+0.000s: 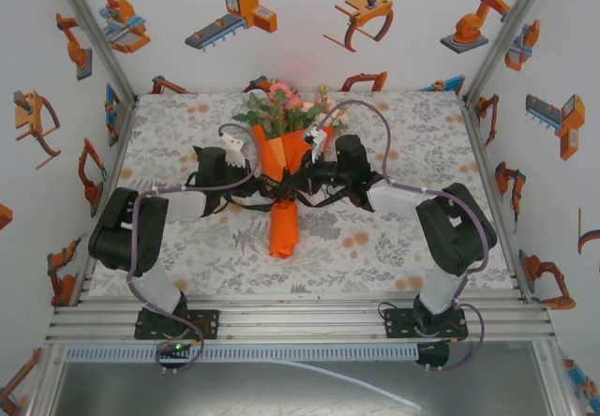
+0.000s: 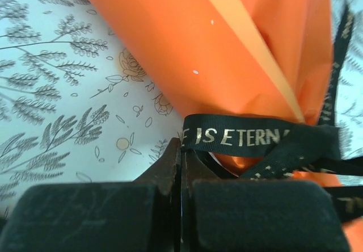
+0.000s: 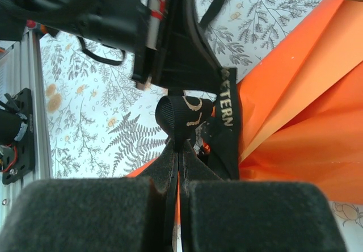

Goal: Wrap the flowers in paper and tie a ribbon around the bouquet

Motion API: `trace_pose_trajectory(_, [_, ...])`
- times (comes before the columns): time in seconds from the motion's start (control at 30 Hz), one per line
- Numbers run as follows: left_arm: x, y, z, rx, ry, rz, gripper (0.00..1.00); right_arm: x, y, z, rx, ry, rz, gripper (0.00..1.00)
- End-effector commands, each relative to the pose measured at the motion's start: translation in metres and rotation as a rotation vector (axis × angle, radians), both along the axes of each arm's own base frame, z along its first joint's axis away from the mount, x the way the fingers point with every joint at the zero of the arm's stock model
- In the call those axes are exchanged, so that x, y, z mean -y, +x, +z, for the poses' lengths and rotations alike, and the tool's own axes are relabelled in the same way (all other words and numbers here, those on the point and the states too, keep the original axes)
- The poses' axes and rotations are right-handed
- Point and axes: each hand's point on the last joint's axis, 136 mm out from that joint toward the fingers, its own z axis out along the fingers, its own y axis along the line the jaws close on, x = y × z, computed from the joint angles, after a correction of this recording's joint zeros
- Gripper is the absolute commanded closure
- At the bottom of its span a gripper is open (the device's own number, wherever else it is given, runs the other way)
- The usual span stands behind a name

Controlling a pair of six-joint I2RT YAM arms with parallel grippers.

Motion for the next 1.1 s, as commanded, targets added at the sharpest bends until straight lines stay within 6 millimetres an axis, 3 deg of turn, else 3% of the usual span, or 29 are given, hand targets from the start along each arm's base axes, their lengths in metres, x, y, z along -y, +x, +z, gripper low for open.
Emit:
trace_pose_trajectory(0.0, [-0.012,-0.012,0.037,-0.054,-0.096,0.111,1.0,0.003,0.011,0.025,0.064,0.003,-0.052,1.0])
trace_pose_trajectory(0.07, [-0.017,-0.024,0.045,-0.125,-0.129,0.162,1.0,0.004,0.016,0.021,0.059,-0.01,-0.081,1.0])
trace_pose_trajectory(0.37, [0.016,-0.087,0.049,-0.423,-0.218,0.175,1.0,-0.004,0.035,0.021,0.017,0.028,-0.134,1.0])
trace_pose_trajectory(0.6, [0.1,-0.113,0.094,-0.383,-0.34,-0.019,1.0,-0.006,0.032,0.016,-0.003,0.025,-0.137,1.0])
trace_pose_trajectory(0.67, [0.122,-0.117,0.091,-0.357,-0.315,-0.057,0.95,-0.007,0.03,0.015,-0.01,0.029,-0.135,1.0])
trace_pose_trajectory(0.77, [0.141,-0.118,0.072,-0.321,-0.229,-0.09,0.84,-0.008,0.028,0.014,-0.016,0.031,-0.132,1.0])
trace_pose_trajectory(0.87, [0.137,-0.117,0.051,-0.3,-0.14,-0.076,0.76,-0.007,0.024,0.014,-0.015,0.03,-0.126,1.0])
trace_pose_trajectory(0.93, [0.127,-0.115,0.052,-0.259,-0.096,-0.062,0.64,-0.005,0.022,0.013,-0.007,0.023,-0.125,1.0])
trace_pose_trajectory(1.07, [0.109,-0.117,0.068,-0.171,-0.041,-0.051,0.56,-0.004,0.021,0.011,-0.007,0.015,-0.123,1.0])
